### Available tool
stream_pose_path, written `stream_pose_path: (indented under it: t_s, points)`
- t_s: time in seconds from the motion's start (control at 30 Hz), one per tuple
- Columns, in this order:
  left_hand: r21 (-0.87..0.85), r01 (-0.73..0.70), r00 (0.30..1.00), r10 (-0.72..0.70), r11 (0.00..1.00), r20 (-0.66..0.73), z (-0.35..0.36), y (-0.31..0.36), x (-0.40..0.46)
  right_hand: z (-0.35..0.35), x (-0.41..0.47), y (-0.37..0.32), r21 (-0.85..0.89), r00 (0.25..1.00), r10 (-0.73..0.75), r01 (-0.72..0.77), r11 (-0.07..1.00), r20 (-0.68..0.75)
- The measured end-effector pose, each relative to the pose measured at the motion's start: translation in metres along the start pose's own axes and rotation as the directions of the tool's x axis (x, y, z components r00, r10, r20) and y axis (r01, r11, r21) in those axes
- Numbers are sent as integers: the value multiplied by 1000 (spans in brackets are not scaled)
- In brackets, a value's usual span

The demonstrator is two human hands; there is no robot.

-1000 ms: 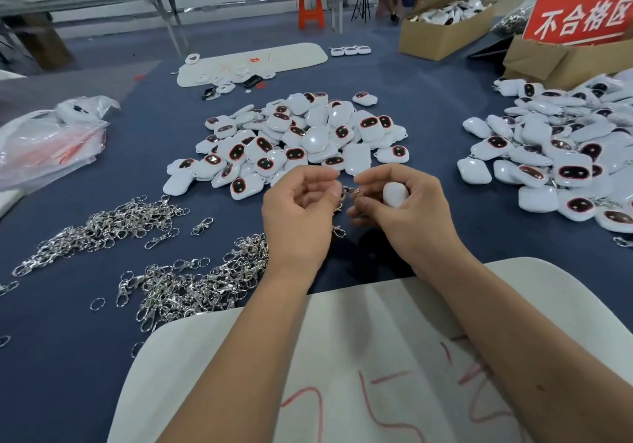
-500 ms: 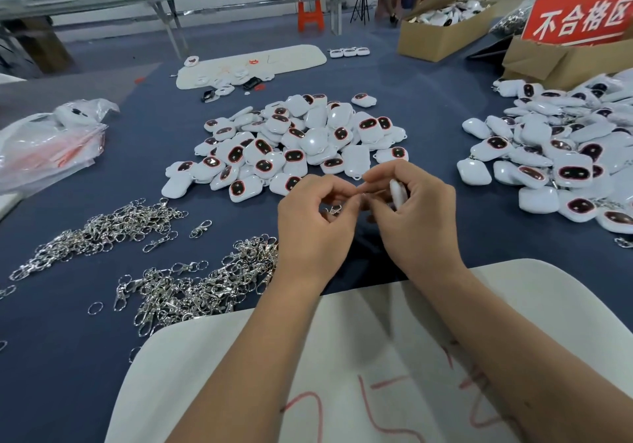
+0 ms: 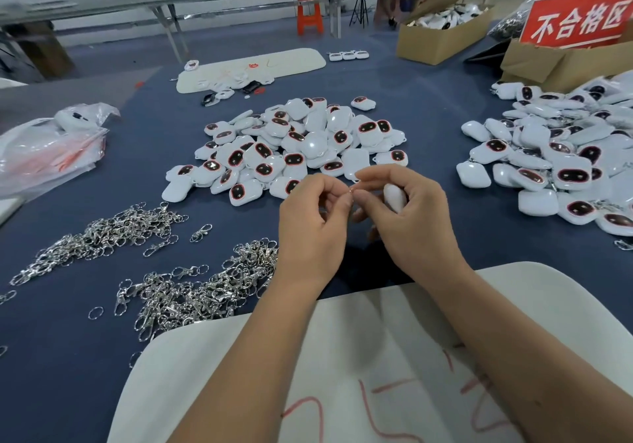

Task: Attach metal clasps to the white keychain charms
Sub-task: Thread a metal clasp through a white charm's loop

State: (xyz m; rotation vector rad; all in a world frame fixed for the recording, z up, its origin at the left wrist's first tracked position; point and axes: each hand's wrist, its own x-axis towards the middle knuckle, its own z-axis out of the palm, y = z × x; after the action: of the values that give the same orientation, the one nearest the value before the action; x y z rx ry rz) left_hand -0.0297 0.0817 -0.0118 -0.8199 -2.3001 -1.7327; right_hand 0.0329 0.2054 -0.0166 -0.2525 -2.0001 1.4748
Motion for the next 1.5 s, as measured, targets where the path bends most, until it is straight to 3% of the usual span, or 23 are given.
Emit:
stream_pose_path:
  t_s: [0.13, 0.53, 0.73, 0.8, 0.87, 0.93, 1.1, 1.17, 1.3, 1.5]
  points:
    - [-83, 3, 1000, -4, 997, -10, -2, 2, 0, -2, 3, 0, 85, 992, 75, -84, 993, 100]
    - [-154, -6, 999, 11, 988, 37, -3, 3, -2, -6, 5, 1, 173, 979, 176, -192, 966, 107]
    - [-139, -20, 1000, 22, 990, 14, -2, 4, -1, -6, 4, 1, 179, 980, 151, -172, 969, 126]
    - [-118, -45, 999, 45, 992, -3, -1, 2, -2, -4, 3, 1, 84, 991, 90, -98, 992, 96]
    - [-113, -46, 999, 45, 993, -9, -1, 0, -1, -2, 1, -1, -114, 996, -84, 85, 990, 17]
    - [-98, -11, 1000, 12, 995, 5, -1, -3, 0, 1, 0, -3, -303, 963, -270, 252, 919, -19]
    - [-119, 33, 999, -28, 992, 43, -3, -1, 0, 0, 0, -1, -361, 941, -339, 319, 876, 8]
    - [-146, 44, 998, -38, 988, 43, -4, 1, 1, -2, 2, -1, -318, 953, -301, 291, 902, 19]
    - [-205, 87, 995, -73, 975, 74, -7, 5, 1, -5, 5, 3, -59, 996, -86, 88, 994, 31]
    - [-261, 109, 989, -78, 959, 127, -8, 7, 1, -8, 7, 8, 140, 997, 46, -55, 989, 65]
